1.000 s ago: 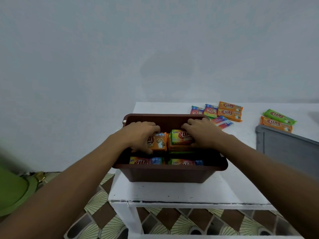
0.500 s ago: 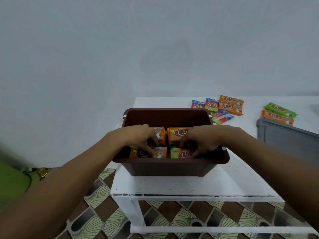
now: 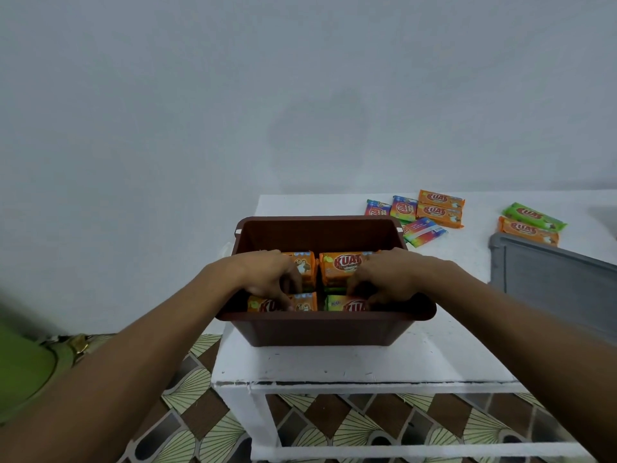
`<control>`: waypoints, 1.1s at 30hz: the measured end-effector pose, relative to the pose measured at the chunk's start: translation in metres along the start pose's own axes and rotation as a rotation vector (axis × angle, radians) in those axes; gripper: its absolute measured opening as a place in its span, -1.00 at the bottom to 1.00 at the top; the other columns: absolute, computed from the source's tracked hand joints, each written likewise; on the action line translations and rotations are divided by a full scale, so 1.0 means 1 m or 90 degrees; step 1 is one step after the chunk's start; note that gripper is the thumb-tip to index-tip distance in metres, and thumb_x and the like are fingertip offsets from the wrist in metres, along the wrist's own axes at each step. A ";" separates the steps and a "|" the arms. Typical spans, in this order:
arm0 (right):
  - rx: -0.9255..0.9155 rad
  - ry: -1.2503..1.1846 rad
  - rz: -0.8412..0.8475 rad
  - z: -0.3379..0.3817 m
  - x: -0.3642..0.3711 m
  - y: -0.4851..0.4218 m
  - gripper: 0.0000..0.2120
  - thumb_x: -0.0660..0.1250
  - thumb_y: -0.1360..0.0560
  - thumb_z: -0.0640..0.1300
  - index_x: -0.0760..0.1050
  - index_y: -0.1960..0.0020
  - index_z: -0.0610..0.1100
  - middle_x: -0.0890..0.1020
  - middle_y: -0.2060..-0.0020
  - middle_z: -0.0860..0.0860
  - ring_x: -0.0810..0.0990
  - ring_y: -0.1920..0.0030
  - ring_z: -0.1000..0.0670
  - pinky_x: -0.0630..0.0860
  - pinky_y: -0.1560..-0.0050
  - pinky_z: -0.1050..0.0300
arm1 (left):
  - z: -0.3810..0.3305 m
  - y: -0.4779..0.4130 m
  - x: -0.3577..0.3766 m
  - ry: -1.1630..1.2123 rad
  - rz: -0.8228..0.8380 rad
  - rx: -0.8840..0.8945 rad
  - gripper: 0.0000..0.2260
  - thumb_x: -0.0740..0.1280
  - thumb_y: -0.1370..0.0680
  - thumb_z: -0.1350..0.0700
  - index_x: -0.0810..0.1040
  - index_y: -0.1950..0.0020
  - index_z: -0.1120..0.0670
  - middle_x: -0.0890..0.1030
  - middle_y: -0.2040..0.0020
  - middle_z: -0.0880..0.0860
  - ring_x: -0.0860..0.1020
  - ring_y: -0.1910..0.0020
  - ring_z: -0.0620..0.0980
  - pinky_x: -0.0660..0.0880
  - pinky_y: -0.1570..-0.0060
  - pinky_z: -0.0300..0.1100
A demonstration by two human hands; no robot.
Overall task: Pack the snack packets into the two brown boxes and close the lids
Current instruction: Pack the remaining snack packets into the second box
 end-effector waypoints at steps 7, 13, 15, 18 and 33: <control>0.003 -0.006 -0.027 0.000 0.002 0.002 -0.66 0.25 -0.58 0.00 0.43 -0.35 0.13 0.54 -0.24 0.08 0.51 -0.19 0.02 0.52 -0.15 0.04 | 0.002 0.000 0.000 0.019 0.029 0.017 -0.74 0.43 -0.49 -0.07 0.62 -0.16 -0.06 0.64 -0.09 -0.10 0.58 -0.04 -0.13 0.56 -0.06 -0.11; 0.029 -0.149 -0.268 -0.013 -0.005 0.031 -0.77 0.22 -0.59 -0.12 0.58 -0.16 -0.01 0.64 -0.06 0.07 0.56 -0.02 0.10 0.50 -0.07 0.18 | -0.007 -0.009 -0.020 0.048 -0.074 0.032 -0.85 0.41 -0.50 -0.11 0.63 0.11 -0.05 0.63 0.18 -0.11 0.58 0.20 -0.18 0.56 0.17 -0.14; 0.039 -0.230 -0.381 -0.029 -0.001 0.046 -0.78 0.23 -0.55 -0.19 0.60 -0.10 -0.05 0.65 -0.03 0.07 0.57 -0.01 0.11 0.52 -0.04 0.17 | -0.021 -0.018 -0.032 0.035 -0.154 0.053 -0.87 0.40 -0.52 -0.08 0.60 0.11 -0.04 0.60 0.21 -0.11 0.55 0.24 -0.19 0.48 0.25 -0.22; 0.052 -0.283 -0.572 -0.063 0.015 0.068 -0.82 0.28 -0.49 -0.28 0.63 0.01 -0.11 0.67 0.00 0.04 0.60 -0.03 0.06 0.52 -0.05 0.16 | -0.046 -0.040 -0.047 0.039 -0.253 0.080 -0.90 0.39 -0.54 -0.03 0.58 0.07 -0.03 0.58 0.22 -0.12 0.53 0.26 -0.19 0.46 0.28 -0.25; 0.433 -0.397 -0.541 -0.294 0.144 0.188 -0.81 0.36 -0.45 -0.27 0.68 0.07 -0.03 0.70 0.10 0.00 0.64 0.06 -0.04 0.55 -0.02 0.02 | -0.208 -0.266 -0.092 -0.050 -0.260 0.150 -0.82 0.32 -0.56 -0.09 0.55 -0.05 -0.02 0.54 0.01 -0.11 0.50 0.02 -0.07 0.47 0.06 -0.15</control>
Point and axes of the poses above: each hand's wrist, its own y-axis away from the middle knuckle, its own x-axis out of the palm, z = x × y, the point moved 3 cm from there along -y, towards the middle knuckle
